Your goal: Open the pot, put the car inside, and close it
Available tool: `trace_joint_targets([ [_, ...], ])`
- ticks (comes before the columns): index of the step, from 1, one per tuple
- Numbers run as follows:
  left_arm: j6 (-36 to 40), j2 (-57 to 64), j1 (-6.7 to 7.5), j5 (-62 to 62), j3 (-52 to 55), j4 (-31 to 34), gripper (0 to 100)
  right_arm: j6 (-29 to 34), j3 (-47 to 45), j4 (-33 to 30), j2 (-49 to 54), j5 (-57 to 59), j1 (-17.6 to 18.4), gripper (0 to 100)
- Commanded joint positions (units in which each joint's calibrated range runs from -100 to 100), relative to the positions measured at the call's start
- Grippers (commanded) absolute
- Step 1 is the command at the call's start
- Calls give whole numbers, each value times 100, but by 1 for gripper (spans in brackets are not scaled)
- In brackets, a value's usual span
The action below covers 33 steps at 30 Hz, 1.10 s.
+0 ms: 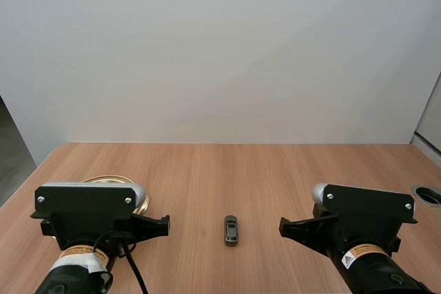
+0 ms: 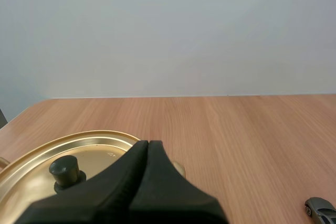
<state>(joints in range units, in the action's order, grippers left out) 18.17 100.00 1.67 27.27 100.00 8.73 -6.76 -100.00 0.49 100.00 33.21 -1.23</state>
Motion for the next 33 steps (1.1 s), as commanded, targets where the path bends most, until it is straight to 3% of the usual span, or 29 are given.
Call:
trace_joint_targets([
  [1,-1,0,2,-6,0,3,0,2,0,-7,0,1,-2,0],
  [21,-1,0,2,-171,0,36,0,2,0,33,0,1,-2,0],
  [26,-1,0,2,-989,0,537,0,2,0,168,0,1,-2,0],
  [33,-1,0,2,-1631,0,1034,0,-17,0,-158,0,-74,-2,0],
])
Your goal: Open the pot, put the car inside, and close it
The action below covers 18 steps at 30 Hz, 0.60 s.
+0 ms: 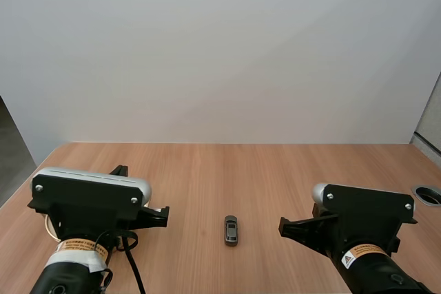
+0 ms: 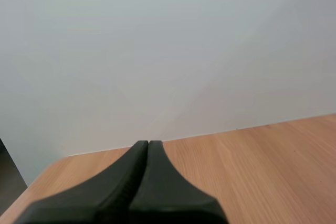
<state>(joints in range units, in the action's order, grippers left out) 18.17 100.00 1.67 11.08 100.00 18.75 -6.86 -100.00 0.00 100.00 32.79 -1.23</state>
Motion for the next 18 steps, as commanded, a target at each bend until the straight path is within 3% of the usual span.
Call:
trace_joint_targets([
  [1,-1,0,2,-26,0,62,0,-7,0,-234,0,-77,-2,0],
  [4,-1,0,2,-26,0,107,0,-7,0,-692,0,-157,-2,0],
  [7,-138,0,2,-26,0,609,0,-23,0,-1670,0,-985,-2,0],
  [11,-548,0,2,-92,-122,2076,0,-23,0,-3652,0,-3797,-2,0],
  [14,-513,0,2,-255,-655,2220,0,-66,0,-4575,0,-5703,-2,0],
  [16,-304,0,2,-163,-1241,1957,0,-328,241,-4738,0,-6282,-2,0],
  [18,-7,0,2,600,-2016,1650,0,-151,682,-4402,0,-6100,-2,0],
])
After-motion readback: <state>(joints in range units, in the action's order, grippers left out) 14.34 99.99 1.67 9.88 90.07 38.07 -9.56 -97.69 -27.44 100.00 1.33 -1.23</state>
